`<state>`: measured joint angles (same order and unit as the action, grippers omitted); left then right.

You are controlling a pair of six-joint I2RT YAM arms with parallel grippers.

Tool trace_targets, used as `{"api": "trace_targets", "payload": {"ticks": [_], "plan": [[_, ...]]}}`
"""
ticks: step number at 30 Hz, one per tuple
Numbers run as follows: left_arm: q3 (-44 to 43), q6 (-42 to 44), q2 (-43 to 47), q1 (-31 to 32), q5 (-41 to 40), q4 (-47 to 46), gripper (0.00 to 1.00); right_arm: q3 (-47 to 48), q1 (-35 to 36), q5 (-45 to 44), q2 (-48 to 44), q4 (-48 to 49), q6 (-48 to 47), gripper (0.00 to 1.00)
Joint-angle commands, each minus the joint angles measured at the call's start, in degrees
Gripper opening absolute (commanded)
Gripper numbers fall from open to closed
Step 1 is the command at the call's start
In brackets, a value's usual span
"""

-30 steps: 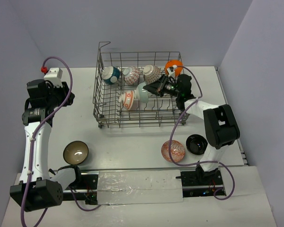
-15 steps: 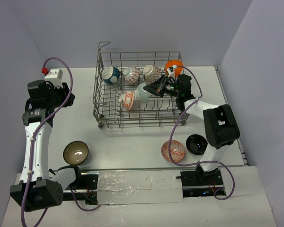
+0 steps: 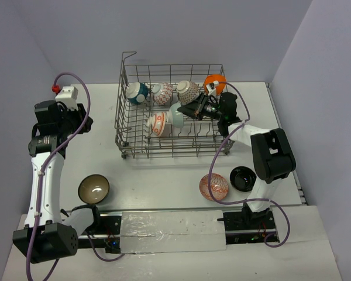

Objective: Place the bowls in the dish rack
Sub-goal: Insert the bowl into the dish rack.

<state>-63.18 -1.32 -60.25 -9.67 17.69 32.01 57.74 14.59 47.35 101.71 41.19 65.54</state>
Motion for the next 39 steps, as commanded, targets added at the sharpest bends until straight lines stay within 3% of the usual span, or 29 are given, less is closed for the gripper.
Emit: {"api": "trace_targets", "payload": {"ticks": [1, 9, 23, 30, 39], "plan": [[0.25, -0.44, 1.27, -0.35, 0.24, -1.95, 0.40, 0.98, -0.44, 1.86, 0.77, 1.18, -1.73, 0.14], [0.51, -0.52, 1.36, -0.35, 0.24, -2.12, 0.40, 2.12, -1.67, 3.53, 0.33, -4.00, -4.54, 0.22], [1.12, -0.52, 1.63, -0.44, 0.76, -2.30, 0.40, 3.00, -3.34, 4.33, -0.90, -9.90, -9.55, 0.25], [2.00, -0.26, 2.85, -0.44, 0.24, -2.92, 0.41, 5.54, -3.78, 4.07, -2.66, -19.19, -15.08, 0.36], [4.55, -0.17, 5.93, -0.61, 1.03, -3.88, 0.41, 5.90, -3.95, 2.74, -4.24, -23.69, -19.04, 0.42]]}}
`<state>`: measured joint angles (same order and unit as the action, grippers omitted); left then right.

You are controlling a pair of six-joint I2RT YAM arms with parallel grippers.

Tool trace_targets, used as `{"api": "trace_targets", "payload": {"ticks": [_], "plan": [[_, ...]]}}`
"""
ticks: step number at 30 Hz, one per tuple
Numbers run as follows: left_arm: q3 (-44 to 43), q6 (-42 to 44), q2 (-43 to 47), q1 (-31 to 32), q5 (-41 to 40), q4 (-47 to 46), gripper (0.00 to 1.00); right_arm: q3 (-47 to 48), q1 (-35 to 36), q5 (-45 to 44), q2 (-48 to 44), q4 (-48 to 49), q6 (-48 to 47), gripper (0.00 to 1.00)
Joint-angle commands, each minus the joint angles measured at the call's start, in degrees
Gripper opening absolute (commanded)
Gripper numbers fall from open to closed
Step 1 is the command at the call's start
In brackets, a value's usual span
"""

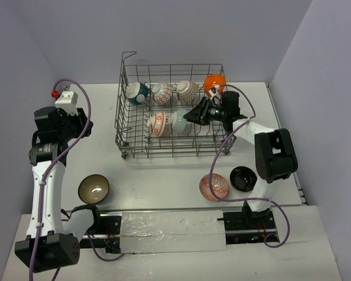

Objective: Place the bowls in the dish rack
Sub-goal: Insert the bowl into the dish rack.

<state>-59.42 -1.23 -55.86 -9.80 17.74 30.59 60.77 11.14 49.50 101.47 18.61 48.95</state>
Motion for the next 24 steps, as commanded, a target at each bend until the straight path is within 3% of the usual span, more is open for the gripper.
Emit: {"api": "trace_targets", "payload": {"ticks": [1, 14, 24], "plan": [[1.06, -0.35, 1.80, -0.57, 0.72, -2.55, 0.41, 2.95, -0.59, 0.43, -4.17, -1.82, -3.15, 0.42], [0.80, -0.35, 3.12, -1.09, -1.48, -2.02, 0.51, 4.27, -1.90, 1.13, -6.99, -5.87, -4.39, 0.52], [2.55, -0.87, 6.19, -3.82, -0.69, -2.81, 0.54, 7.34, -3.84, 6.75, -9.62, -7.27, -7.28, 0.52]]}}
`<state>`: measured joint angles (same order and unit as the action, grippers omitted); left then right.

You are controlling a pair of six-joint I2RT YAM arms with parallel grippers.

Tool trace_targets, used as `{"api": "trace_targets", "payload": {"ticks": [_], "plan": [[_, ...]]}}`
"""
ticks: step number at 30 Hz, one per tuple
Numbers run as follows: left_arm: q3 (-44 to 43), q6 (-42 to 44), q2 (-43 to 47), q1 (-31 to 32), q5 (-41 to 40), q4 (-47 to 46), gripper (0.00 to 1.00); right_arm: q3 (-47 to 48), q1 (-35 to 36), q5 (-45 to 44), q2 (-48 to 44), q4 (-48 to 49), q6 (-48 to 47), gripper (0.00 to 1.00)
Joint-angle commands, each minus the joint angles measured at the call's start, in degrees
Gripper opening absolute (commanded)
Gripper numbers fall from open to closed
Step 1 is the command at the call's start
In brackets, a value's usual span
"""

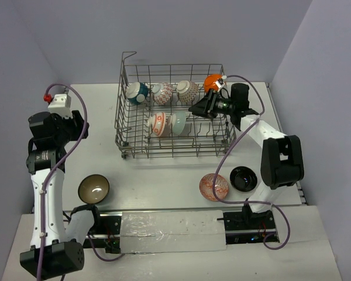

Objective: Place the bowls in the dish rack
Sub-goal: Insert the bowl into the dish rack, then pick up the bowl from the corner of the board.

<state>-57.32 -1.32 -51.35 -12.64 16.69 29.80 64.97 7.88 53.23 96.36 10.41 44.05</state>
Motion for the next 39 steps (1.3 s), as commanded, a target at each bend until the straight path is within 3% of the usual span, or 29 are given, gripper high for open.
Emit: {"api": "trace_targets", "payload": {"ticks": [1, 7, 9, 10, 13, 14, 17, 21, 28, 39], "plan": [[0.54, -0.79, 1.87, -1.41, 0.54, -2.20, 0.54, 4.28, -0.93, 4.32, -5.90, 1.01, -2.74, 0.53], [1.51, -0.17, 2.49, -3.08, -0.16, -2.82, 0.57, 14.02, -1.02, 10.12, -12.40, -8.10, -11.08, 0.53], [1.86, 0.18, 2.66, -3.44, -0.25, -2.99, 0.57, 17.98, -1.11, 12.41, -13.99, -16.00, -20.28, 0.53], [2.12, 0.18, 2.92, -3.79, 0.01, -3.26, 0.58, 22.18, -1.02, 13.03, -14.35, -26.48, -29.81, 0.53], [3.18, 0.18, 3.45, -4.32, 0.36, -3.87, 0.61, 27.21, -0.50, 11.03, -16.02, -46.27, -44.10, 0.53], [3.44, 0.35, 3.63, -4.41, 0.62, -3.87, 0.61, 27.31, -0.32, 9.80, -16.63, -49.93, -52.93, 0.53], [3.36, 0.62, 3.37, -4.32, 0.89, -3.35, 0.62, 23.73, 0.91, 4.35, -20.23, -59.00, -65.21, 0.53], [1.78, 3.42, 1.70, -4.32, 0.10, -0.28, 0.62, 11.89, 1.96, -1.72, -28.40, -59.55, -70.86, 0.53], [-2.18, 15.98, -3.15, -4.41, 1.24, 12.82, 0.57, -3.77, 2.05, -1.30, -37.38, -50.07, -69.37, 0.54], [4.14, 35.93, 2.66, -4.32, 0.72, 25.65, 0.58, -9.07, 2.05, -3.22, -37.91, -46.10, -67.43, 0.54]]}}
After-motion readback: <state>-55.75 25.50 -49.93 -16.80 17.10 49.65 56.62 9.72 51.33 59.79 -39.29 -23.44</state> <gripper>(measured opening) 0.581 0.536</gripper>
